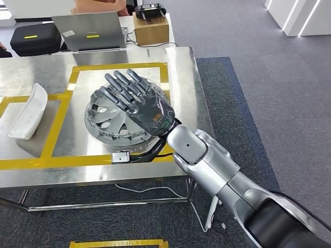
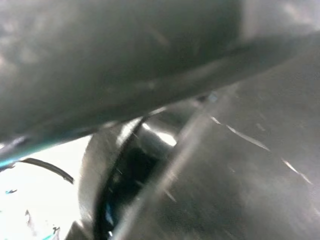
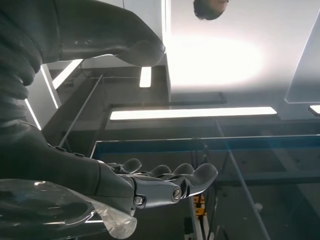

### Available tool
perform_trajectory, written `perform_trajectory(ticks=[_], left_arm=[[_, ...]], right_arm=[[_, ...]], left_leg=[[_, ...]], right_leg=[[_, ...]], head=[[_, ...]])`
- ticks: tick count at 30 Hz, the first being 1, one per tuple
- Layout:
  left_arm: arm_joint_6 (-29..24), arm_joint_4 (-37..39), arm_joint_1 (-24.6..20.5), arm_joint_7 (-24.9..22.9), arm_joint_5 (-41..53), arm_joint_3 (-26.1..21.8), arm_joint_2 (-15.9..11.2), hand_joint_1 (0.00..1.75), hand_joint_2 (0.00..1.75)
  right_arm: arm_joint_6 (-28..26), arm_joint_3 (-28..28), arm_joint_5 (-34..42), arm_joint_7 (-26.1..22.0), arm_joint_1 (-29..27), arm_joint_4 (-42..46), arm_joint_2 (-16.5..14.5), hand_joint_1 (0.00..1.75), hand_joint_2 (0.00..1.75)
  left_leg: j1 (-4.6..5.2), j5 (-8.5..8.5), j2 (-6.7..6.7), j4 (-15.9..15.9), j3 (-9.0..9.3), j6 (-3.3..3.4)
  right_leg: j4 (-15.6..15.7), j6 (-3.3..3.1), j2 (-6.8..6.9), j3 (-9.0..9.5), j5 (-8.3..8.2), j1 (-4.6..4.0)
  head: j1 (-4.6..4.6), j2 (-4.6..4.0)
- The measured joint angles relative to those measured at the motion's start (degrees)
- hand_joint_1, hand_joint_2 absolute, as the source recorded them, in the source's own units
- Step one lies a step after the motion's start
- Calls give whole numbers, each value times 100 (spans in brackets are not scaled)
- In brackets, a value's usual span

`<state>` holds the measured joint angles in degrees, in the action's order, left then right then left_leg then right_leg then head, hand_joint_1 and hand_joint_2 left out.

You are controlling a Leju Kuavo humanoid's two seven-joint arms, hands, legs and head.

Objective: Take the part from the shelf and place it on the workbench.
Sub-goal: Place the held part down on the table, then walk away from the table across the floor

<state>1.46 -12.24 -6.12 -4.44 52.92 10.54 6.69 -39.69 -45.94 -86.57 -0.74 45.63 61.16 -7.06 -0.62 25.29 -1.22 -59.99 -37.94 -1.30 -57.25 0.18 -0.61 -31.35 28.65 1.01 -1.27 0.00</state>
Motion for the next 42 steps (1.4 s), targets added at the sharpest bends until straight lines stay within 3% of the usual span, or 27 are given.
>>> perform_trajectory(ticks=[3, 4, 6, 8, 10, 11, 13, 14, 16, 18, 19, 20, 21, 23, 25, 26, 29, 31, 33, 34, 35, 36, 37, 38, 39, 40, 42], left_arm=[[-23, 0, 1, 0, -9, 0, 5, 0, 0], [-32, 0, 1, 0, -11, 0, 8, 0, 0], [-49, 0, 2, 0, -15, 0, 10, 0, 0], [-67, 0, 2, 0, -23, 0, 10, 0, 0], [-84, -1, -2, 0, -31, 0, 15, 0, 0], [-89, -1, -5, 0, -36, 0, 21, 0, 0], [-95, -1, 0, 0, -45, 0, 34, 0, 0], [-96, -1, 4, 0, -49, 0, 40, 0, 0], [-97, -1, 11, 0, -49, 0, 49, 0, 0], [-98, -1, 12, 0, -49, 0, 51, 0, 0], [-99, -1, 14, 0, -49, 0, 52, 0, 0], [-100, -1, 16, 0, -51, 0, 52, 0, 0], [-103, 0, 18, 1, -56, 0, 52, 0, 0], [-119, -1, 19, 4, -79, 0, 62, 0, 0], [-157, -2, 26, 9, -113, 0, 81, 0, 0], [-181, -2, 32, 10, -131, 0, 93, 0, 0], [-243, -1, 65, 12, -167, 0, 98, 0, 0], [-300, 0, 95, -16, -189, -1, 92, 0, 0], [-433, 0, 130, -79, -230, -3, 99, 0, 0], [-516, 0, 155, -104, -257, -4, 109, 0, 0], [-590, 0, 179, -119, -285, -5, 121, 0, 0], [-659, 0, 202, -122, -315, -7, 133, 0, 0], [-723, 0, 221, -128, -343, -9, 142, 0, 0], [-782, 0, 235, -141, -365, -12, 151, 0, 0], [-833, 0, 244, -157, -388, -15, 171, 0, 0], [-874, 0, 256, -172, -408, -18, 190, 0, 0], [-955, 0, 286, -179, -483, -30, 237, 0, 0]], right_arm=[[4, -1, 7, 10, -3, -5, 2, 0, 175], [7, -2, 12, 16, -7, -8, 4, 0, 175], [16, -2, 30, 32, -18, -12, 14, 0, 175], [27, -2, 54, 53, -23, -7, 22, 0, 175], [39, -2, 75, 72, -23, 11, 26, 0, 175], [46, -2, 82, 76, -23, 21, 27, 0, 175], [55, -2, 92, 80, -31, 31, 33, 0, 175], [59, -2, 96, 81, -37, 33, 39, 0, 175], [63, -2, 102, 82, -47, 34, 54, 0, 175], [66, -3, 104, 82, -58, 35, 66, 0, 175], [68, -3, 104, 83, -68, 35, 72, 0, 175], [77, -4, 104, 86, -79, 35, 79, 0, 175], [92, -5, 105, 94, -87, 35, 84, 0, 175], [137, -6, 111, 132, -93, 58, 90, 0, 175], [179, -4, 125, 201, -106, 128, 90, 0, 175], [194, -1, 133, 242, -134, 175, 91, 0, 175], [226, 4, 142, 330, -305, 305, 105, 0, 175], [228, 16, 137, 395, -449, 385, 123, 0, 175], [173, 79, 155, 473, -693, 487, 163, 0, 175], [128, 137, 190, 499, -879, 559, 196, 0, 175], [90, 207, 232, 502, -1093, 643, 229, 0, 175], [63, 298, 283, 476, -1325, 761, 260, 0, 175], [46, 406, 333, 419, -1569, 904, 285, 0, 175], [33, 531, 372, 333, -1823, 1063, 302, 0, 175], [22, 693, 405, 204, -2103, 1251, 314, 0, 175], [13, 892, 444, 23, -2413, 1450, 316, 0, 175], [1, 1365, 590, -455, -3061, 1821, 297, 0, 175]], left_leg=[[-12, 761, 44, -984, -231, -60], [-14, 875, 46, -1247, -253, -71], [-17, 758, 48, -1268, -70, -73], [-14, 493, 57, -625, 420, -45], [0, 441, 63, 53, 852, 7], [10, 471, 63, 227, 943, 29], [10, 457, 66, 290, 918, 91], [5, 422, 75, 298, 883, 140], [-3, 317, 95, 314, 779, 249], [24, 205, 101, 308, 633, 301], [42, 149, 101, 305, 558, 313], [63, 94, 101, 302, 484, 323], [87, 42, 100, 301, 416, 331], [125, -54, 95, 299, 306, 335], [147, -143, 89, 292, 234, 313], [140, -190, 90, 294, 210, 290], [124, -232, 87, 285, 143, 203], [116, 125, 83, -26, 23, 136], [65, 653, 85, -733, -151, 64], [35, 812, 87, -1085, -207, 28], [6, 840, 90, -1312, -205, -9], [-24, 754, 93, -1368, -129, -48], [-57, 588, 96, -1216, 38, -90], [-94, 441, 98, -903, 276, -135], [-110, 408, 92, -526, 538, -178], [-116, 439, 77, -187, 750, -174], [-93, 575, 50, 136, 917, -100]], right_leg=[[-2, -76, 53, -162, -126, 2], [-7, -75, 67, -227, -171, 0], [-24, -52, 87, -359, -257, -1], [-47, -6, 97, -461, -327, -6], [-69, 58, 103, -522, -398, -25], [-73, 97, 107, -545, -440, -33], [-75, 173, 108, -583, -500, -33], [-119, 203, 104, -630, -437, -29], [-506, 246, 84, -788, -36, -27], [-1238, 263, 75, -991, 473, -37], [-1546, 260, 75, -1045, 584, -41], [-1705, 245, 74, -1026, 569, -48], [-1671, 213, 72, -914, 447, -58], [-1059, 82, 51, -416, 155, -117], [-244, -54, 32, 152, 112, -192], [1, -86, 25, 309, 141, -222], [239, -116, 48, 359, 65, -212], [311, -168, 79, 278, -47, -161], [278, -179, 109, 135, -143, -143], [252, -159, 130, 56, -185, -134], [219, -133, 154, -27, -222, -119], [172, -103, 172, -117, -254, -98], [113, -72, 186, -212, -280, -71], [43, -37, 194, -305, -301, -43], [-27, 0, 199, -395, -319, -29], [-86, 38, 202, -465, -339, -26], [-136, 120, 208, -533, -402, -41]], head=[[43, 0], [46, 0], [48, 0], [50, 0], [46, 0], [44, 1], [42, 1], [40, 1], [11, 1], [-26, 0], [-35, 0], [-41, 0], [-48, 0], [-60, 1], [-60, 1], [-59, 1], [-92, 2], [-88, 1], [-60, 0], [-56, 0], [-56, 0], [-56, 0], [-59, 1], [-56, 1], [-43, 1], [-27, 2], [-21, 2]])
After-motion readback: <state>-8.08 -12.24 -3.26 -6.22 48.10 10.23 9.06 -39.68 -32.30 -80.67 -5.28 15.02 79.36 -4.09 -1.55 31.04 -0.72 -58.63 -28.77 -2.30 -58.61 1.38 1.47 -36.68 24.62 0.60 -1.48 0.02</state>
